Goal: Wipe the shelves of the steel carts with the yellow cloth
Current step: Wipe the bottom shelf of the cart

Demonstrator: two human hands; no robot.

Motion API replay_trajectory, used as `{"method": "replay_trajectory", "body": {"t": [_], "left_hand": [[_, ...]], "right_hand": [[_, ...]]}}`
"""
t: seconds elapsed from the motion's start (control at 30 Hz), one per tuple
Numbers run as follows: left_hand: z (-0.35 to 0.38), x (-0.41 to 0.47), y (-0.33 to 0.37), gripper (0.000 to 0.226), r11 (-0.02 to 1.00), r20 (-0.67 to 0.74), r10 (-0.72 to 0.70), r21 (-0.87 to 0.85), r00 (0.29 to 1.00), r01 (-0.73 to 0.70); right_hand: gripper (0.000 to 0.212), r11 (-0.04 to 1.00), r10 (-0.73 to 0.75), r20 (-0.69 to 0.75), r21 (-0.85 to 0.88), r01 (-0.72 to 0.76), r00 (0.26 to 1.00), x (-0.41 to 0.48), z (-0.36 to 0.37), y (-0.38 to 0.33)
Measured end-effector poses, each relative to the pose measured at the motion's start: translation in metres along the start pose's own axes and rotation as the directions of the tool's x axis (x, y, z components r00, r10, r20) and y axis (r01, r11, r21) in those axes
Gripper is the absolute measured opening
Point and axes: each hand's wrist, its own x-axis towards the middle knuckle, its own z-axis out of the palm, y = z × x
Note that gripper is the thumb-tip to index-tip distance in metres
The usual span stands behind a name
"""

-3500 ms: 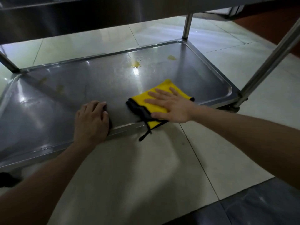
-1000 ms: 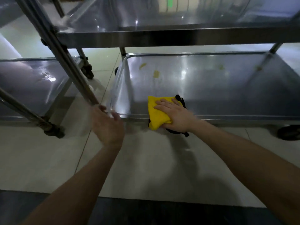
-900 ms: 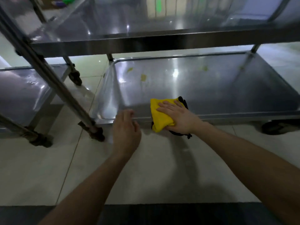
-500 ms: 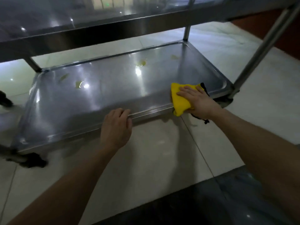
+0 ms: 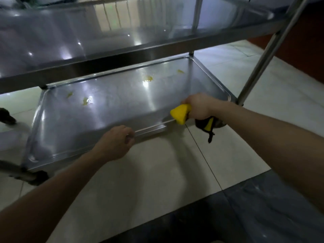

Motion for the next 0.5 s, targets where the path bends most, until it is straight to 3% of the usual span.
{"method": "replay_trajectory", "body": {"t": [0.13,0.2,0.3,0.33,0.4,0.47,0.5], "left_hand": [[-0.044,-0.026,-0.013,0.021,0.997,0.037,0.013,-0.072,0.999,-0.010],[-0.056,-0.046,-0.023,0.034,0.965,0.002,-0.015,-0.262,1.000,0.015],[-0.070,-0.071,-0.032,0.068,0.852,0.117,0.045,-0.523,0.992,0.023],[-0.075,-0.076,-0.035,0.066,0.834,0.117,0.085,-0.551,0.990,-0.006],[-0.087,-0.084,-0.036,0.040,0.801,0.078,0.112,-0.597,0.991,-0.044],[-0.096,-0.089,-0.043,0.026,0.723,0.032,0.033,-0.691,0.999,-0.001],[-0.098,-0.093,-0.048,0.032,0.690,0.016,-0.024,-0.723,1.000,0.028]], "right_hand": [[0.025,0.979,-0.176,0.049,0.116,0.170,0.983,-0.025,-0.023,-0.082],[0.027,0.952,-0.245,0.020,0.195,0.236,0.969,-0.039,-0.029,-0.114],[0.032,0.816,-0.247,-0.016,0.536,0.217,0.969,-0.058,-0.028,-0.150],[0.040,0.742,-0.246,-0.010,0.641,0.195,0.969,-0.062,-0.028,-0.161],[0.042,0.646,-0.223,-0.006,0.748,0.153,0.975,-0.059,-0.025,-0.177],[0.045,0.571,-0.173,0.004,0.816,0.097,0.985,-0.048,-0.022,-0.190],[0.047,0.543,-0.130,0.008,0.838,0.064,0.992,-0.042,-0.019,-0.195]]}}
